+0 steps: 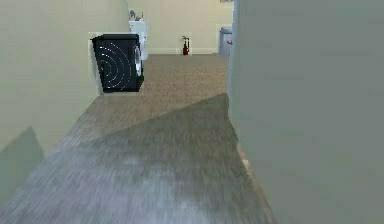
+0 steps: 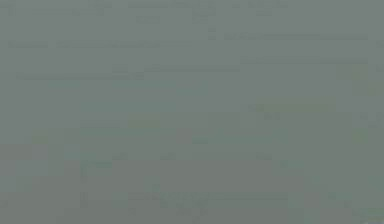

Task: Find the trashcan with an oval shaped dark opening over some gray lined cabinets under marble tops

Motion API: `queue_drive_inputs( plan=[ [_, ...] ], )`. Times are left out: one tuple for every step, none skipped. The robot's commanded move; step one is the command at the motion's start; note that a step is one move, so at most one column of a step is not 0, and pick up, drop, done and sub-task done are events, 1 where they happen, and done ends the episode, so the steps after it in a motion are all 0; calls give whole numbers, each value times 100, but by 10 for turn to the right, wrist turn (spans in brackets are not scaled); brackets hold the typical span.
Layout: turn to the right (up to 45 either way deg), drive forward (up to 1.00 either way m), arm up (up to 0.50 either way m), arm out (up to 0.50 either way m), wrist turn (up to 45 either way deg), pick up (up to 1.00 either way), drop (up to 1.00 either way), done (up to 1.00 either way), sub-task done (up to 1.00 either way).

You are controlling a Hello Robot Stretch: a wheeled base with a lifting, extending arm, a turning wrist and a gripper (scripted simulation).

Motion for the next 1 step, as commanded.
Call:
queue_drive_inputs(
  plan=[
    [0,100,0,0,0,0,0,0,0]
  ],
)
